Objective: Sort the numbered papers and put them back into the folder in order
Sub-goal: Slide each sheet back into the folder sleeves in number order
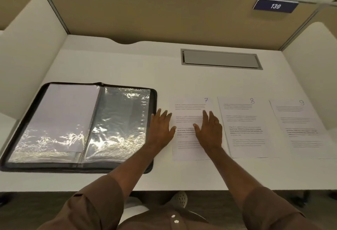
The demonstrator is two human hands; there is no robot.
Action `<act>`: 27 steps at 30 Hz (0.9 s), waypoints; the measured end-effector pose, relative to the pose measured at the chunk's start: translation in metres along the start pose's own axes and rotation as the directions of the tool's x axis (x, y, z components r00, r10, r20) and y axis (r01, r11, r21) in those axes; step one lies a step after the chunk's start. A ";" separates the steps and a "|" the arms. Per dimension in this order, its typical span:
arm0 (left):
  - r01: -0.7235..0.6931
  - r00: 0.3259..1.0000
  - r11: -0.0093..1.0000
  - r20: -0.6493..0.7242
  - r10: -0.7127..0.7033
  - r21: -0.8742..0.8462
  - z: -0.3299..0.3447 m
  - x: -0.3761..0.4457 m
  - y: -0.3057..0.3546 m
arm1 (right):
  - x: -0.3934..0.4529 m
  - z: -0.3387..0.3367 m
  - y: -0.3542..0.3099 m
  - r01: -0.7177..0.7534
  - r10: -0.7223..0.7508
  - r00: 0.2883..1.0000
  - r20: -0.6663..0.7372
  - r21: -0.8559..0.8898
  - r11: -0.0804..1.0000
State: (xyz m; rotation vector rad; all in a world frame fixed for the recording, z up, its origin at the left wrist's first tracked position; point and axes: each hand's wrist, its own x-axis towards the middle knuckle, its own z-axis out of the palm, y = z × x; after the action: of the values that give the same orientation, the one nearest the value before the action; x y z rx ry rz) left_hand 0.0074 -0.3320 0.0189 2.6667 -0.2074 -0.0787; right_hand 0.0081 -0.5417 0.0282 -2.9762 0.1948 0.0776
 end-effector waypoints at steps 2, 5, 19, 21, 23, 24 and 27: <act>0.014 0.999 0.999 0.049 -0.016 0.035 0.008 -0.004 0.013 | 0.000 -0.004 0.013 -0.064 0.064 0.997 0.032 -0.009 0.998; 0.043 0.990 0.988 0.129 -0.062 0.150 0.018 -0.009 0.026 | -0.002 -0.007 0.029 -0.124 0.128 0.988 0.083 -0.054 0.991; 0.104 0.948 0.941 0.255 -0.192 0.321 0.030 -0.015 0.041 | 0.033 -0.027 0.041 -0.409 0.309 0.907 0.286 0.419 0.811; 0.104 0.948 0.948 0.257 -0.185 0.301 0.030 -0.014 0.040 | 0.035 -0.034 0.044 -0.448 0.294 0.893 0.340 0.618 0.646; 0.103 0.953 0.958 0.249 -0.172 0.267 0.030 -0.012 0.039 | 0.034 -0.040 0.048 -0.395 0.235 0.918 0.320 0.686 0.611; 0.103 0.956 0.964 0.244 -0.165 0.246 0.030 -0.012 0.037 | 0.034 -0.043 0.048 -0.363 0.206 0.931 0.302 0.703 0.611; 0.147 0.965 0.987 0.210 -0.159 0.072 0.029 -0.013 0.031 | 0.032 -0.055 0.047 -0.293 0.156 0.955 0.251 0.737 0.608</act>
State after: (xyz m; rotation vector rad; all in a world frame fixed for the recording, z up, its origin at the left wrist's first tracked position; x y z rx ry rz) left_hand -0.0125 -0.3698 0.0072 2.7244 -0.0723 -0.4187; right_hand 0.0357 -0.6006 0.0728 -2.0471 0.4553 0.2082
